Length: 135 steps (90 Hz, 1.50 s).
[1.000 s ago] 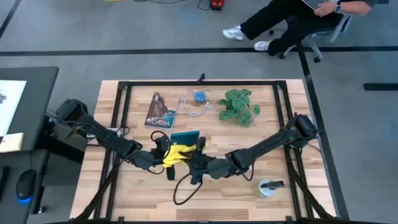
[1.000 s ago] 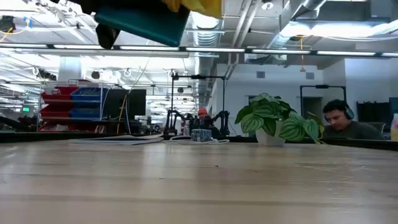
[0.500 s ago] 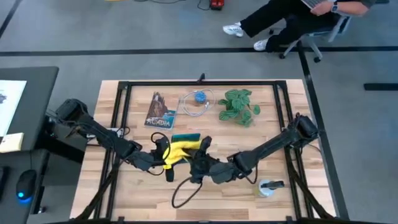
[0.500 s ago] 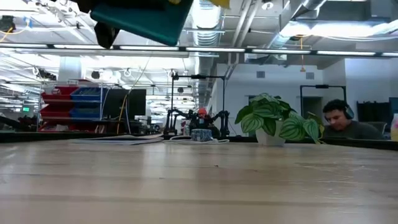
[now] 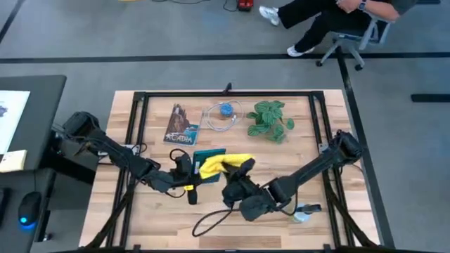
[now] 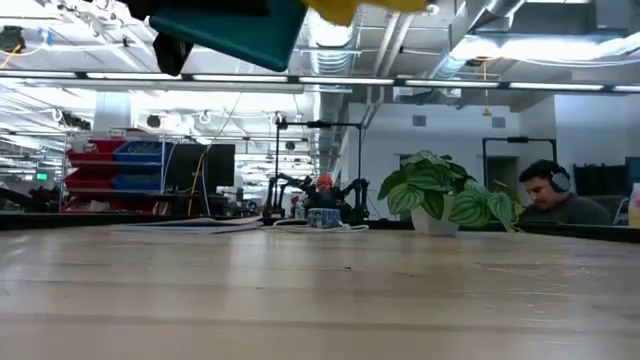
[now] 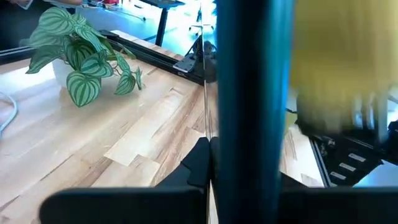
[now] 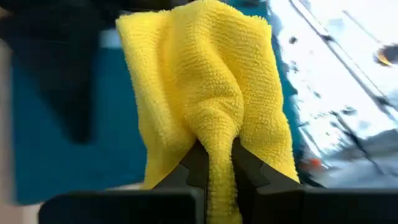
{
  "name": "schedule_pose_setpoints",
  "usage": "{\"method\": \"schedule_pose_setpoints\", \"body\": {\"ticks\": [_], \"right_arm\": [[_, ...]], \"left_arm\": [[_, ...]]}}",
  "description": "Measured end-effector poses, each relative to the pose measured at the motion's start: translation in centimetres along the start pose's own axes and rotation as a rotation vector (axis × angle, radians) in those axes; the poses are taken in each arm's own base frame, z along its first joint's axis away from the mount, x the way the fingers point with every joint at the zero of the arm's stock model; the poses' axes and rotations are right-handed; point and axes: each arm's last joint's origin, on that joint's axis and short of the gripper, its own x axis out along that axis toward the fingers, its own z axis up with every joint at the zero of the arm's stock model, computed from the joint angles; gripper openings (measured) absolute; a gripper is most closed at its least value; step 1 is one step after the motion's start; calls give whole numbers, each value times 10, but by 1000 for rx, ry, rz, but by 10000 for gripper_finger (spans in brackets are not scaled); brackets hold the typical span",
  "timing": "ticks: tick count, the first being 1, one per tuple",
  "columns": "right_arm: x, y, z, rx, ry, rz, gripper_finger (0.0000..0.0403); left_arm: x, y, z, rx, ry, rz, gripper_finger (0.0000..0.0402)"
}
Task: Clean tablet
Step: Wipe the back of the tablet using microfiber towel
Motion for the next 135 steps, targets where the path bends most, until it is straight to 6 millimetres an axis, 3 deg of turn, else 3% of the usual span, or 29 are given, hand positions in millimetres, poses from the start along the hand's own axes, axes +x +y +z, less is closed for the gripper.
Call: {"method": "schedule_pose_setpoints", "body": {"ticks": [20,39,55,78,87,96,115,135], "right_arm": [[6,-17,13,96,-71,16,14],[23,-18,20,204,-269,222,14],[43,-17,14,321,-295,383,14],[58,-9,-2,336,-214,594,14],[56,-10,-1,308,-196,526,14],[43,-12,0,231,-149,349,14],[24,-39,2,169,-10,21,14],[-6,-54,-7,147,44,-43,14]], "left_arm": [[0,0,-1,4,6,1,11],[0,1,-2,15,17,4,11],[0,1,-2,9,13,11,11],[0,3,-2,11,14,25,11],[0,3,-3,3,14,34,11],[0,4,-4,-4,27,43,11],[-3,1,-8,-4,53,21,11],[-6,4,-12,8,82,62,11]]}}
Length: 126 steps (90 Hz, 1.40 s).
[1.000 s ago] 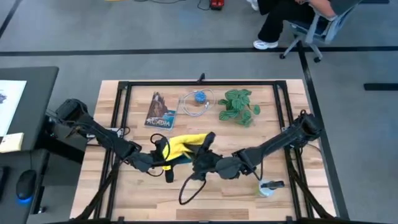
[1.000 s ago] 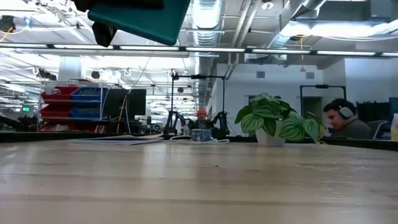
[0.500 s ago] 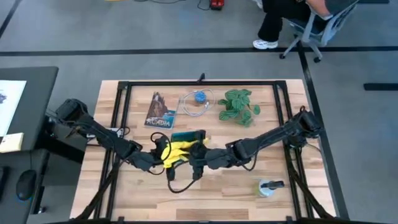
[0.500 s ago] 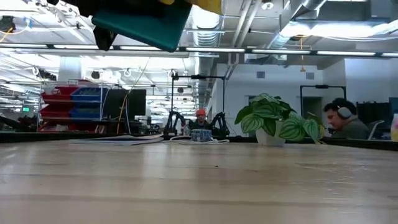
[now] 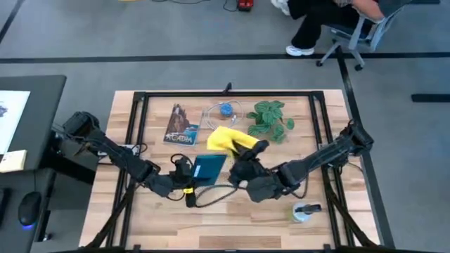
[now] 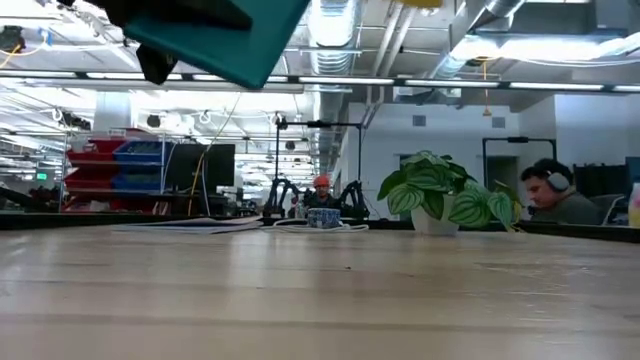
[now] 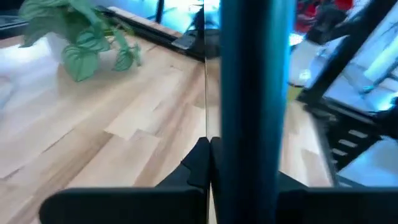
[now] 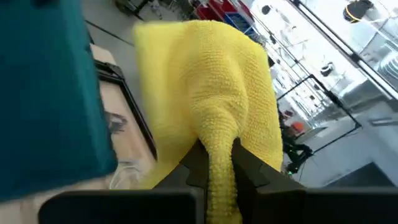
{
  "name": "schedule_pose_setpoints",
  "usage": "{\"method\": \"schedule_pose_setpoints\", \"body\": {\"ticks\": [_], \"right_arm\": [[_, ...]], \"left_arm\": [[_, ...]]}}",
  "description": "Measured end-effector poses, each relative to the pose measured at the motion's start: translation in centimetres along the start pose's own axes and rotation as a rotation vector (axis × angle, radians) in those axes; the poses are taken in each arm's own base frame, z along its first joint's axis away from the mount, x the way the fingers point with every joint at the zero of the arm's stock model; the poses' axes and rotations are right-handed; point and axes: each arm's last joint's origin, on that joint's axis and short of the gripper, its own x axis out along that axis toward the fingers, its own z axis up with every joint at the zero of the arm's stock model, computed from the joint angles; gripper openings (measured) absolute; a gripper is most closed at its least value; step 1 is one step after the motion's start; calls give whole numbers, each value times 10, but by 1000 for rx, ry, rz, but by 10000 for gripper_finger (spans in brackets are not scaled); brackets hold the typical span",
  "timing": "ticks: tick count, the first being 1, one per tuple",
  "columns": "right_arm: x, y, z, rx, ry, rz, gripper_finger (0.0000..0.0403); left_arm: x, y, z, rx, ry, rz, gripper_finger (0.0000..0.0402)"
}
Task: Clean tablet
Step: Wipe the back of the tablet using microfiber towel
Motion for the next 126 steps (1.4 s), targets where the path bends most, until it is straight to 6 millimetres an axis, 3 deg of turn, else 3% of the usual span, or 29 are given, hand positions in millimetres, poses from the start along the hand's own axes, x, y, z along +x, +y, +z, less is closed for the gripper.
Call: {"method": "schedule_pose_setpoints", "body": {"ticks": [28,55,68,82,107,126], "right_arm": [[-44,15,-43,173,66,169,14],[-81,13,-72,298,42,169,14],[-83,14,-75,323,40,173,14],[-83,15,-76,328,41,171,16],[-83,15,-76,328,40,172,22],[-83,15,-75,334,39,173,23]], "left_arm": [[-9,7,5,-26,138,134,7],[-2,-4,12,78,700,382,3],[10,-7,-7,145,1008,556,2],[28,-12,-30,233,1181,713,5],[62,-28,-64,332,1283,701,12],[76,-40,-58,331,1280,648,55]]}}
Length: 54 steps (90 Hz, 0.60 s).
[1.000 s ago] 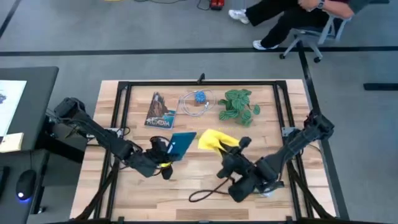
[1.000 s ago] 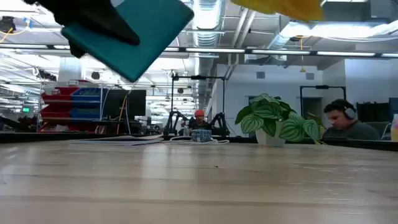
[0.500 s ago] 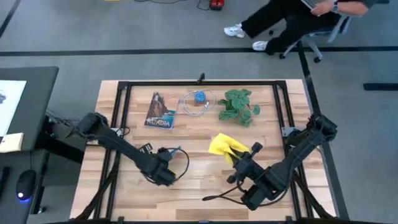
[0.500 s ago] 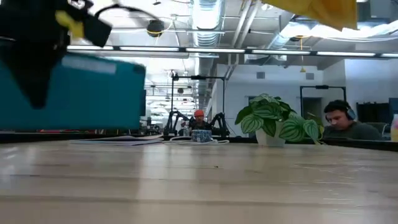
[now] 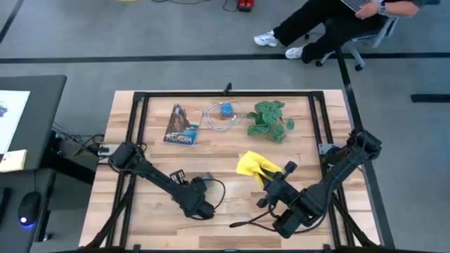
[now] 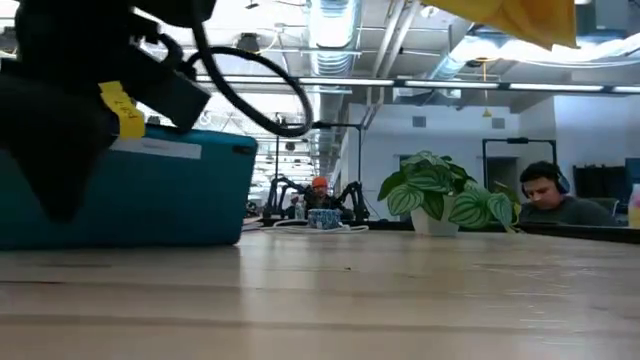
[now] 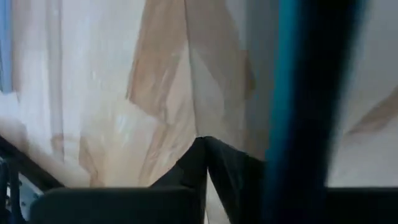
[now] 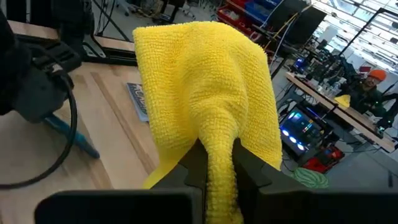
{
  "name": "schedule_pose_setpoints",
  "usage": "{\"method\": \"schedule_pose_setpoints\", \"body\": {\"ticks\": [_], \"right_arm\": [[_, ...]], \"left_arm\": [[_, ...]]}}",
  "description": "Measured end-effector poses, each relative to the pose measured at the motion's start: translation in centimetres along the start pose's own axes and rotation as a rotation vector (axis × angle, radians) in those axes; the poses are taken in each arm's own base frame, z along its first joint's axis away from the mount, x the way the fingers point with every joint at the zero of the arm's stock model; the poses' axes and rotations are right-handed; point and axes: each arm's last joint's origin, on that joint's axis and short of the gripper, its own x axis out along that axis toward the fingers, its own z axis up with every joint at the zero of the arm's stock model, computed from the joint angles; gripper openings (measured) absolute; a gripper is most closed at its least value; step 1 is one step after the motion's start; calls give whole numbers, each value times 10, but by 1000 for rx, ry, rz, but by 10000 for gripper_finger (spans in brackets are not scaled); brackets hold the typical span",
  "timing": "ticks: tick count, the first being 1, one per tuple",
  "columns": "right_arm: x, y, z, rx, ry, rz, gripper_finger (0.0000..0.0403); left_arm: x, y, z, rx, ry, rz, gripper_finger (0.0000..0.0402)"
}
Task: Clean tablet
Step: Wipe the back of the tablet using microfiber towel
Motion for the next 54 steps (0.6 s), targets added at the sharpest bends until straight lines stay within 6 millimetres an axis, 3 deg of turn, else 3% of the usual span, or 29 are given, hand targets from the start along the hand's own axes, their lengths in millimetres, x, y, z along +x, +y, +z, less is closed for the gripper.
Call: {"method": "schedule_pose_setpoints", "body": {"ticks": [27,54], "right_arm": [[-2,1,0,5,-3,6,24],[-4,2,-1,3,14,27,24]], "left_arm": [[-11,-11,15,61,-41,-176,185],[-16,-21,21,110,-83,-323,208]]}}
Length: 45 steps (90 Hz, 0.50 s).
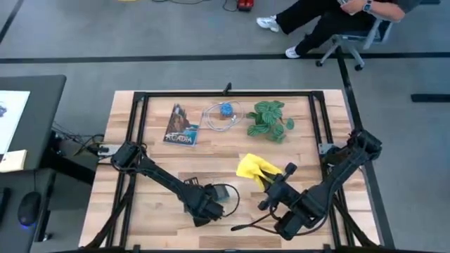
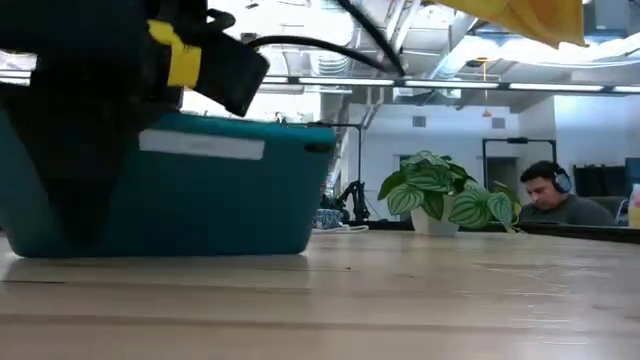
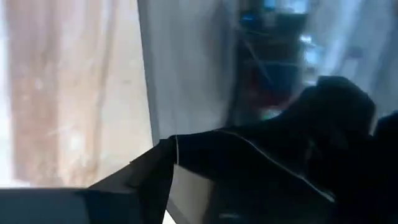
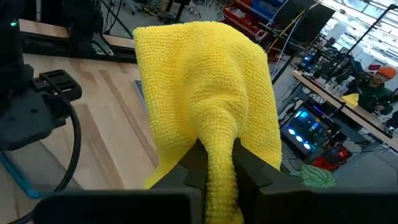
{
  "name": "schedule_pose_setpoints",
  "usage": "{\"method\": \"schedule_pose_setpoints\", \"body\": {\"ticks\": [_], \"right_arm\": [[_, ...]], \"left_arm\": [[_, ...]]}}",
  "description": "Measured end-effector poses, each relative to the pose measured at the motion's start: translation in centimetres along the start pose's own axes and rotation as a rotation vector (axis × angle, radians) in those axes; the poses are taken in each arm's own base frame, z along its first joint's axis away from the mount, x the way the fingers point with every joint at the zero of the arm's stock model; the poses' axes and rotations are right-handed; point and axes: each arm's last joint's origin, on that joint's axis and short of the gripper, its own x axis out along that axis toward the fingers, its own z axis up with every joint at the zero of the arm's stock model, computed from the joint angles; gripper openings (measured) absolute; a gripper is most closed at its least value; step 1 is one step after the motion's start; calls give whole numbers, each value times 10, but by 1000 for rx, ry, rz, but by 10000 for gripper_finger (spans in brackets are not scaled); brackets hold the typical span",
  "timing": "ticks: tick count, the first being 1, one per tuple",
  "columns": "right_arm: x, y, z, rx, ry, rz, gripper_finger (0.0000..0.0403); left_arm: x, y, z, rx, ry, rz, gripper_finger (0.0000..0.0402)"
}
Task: Clean tablet
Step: Wipe the back of the tablet using microfiber towel
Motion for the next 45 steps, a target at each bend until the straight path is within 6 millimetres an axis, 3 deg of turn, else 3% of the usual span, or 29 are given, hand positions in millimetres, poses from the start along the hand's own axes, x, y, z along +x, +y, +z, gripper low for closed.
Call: {"method": "schedule_pose_setpoints", "body": {"ticks": [45], "right_arm": [[0,0,0,6,4,4,24]], "left_arm": [[0,-4,3,166,35,-123,267]]}}
